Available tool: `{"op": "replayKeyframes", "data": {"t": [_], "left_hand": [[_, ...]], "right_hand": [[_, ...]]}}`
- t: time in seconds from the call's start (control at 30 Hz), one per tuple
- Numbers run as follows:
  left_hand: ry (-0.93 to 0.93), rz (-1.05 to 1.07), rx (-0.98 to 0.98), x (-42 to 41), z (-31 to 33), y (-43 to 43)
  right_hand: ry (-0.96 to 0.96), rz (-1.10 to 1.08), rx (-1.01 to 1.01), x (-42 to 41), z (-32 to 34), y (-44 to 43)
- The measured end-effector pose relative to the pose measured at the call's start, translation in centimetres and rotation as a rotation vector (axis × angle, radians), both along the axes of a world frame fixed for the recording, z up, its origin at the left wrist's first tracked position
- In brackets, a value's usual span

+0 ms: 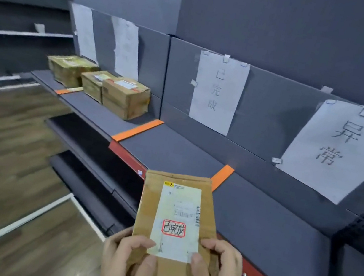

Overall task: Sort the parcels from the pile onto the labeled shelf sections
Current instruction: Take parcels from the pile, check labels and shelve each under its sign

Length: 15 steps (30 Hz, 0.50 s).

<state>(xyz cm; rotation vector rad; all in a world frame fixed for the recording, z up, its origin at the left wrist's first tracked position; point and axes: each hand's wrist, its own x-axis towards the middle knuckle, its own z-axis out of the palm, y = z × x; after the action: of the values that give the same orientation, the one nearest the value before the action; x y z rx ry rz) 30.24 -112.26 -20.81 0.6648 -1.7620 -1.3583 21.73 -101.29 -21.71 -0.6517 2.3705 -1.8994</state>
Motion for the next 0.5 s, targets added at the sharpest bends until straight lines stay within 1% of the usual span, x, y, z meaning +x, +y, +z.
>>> {"op": "replayKeyframes", "data": {"t": [0.23, 0.5], "left_hand": [[-0.051, 0.065, 0.025, -0.4, -1.6, -7.2], [-0.073, 0.125, -0.001, -6.7, -3.0, -17.4]], "right_hand": [[-0.037, 0.126, 0.018, -2.0, -1.0, -8.2], [-0.067, 0.167, -0.013, -9.0, -3.0, -19.4]]}}
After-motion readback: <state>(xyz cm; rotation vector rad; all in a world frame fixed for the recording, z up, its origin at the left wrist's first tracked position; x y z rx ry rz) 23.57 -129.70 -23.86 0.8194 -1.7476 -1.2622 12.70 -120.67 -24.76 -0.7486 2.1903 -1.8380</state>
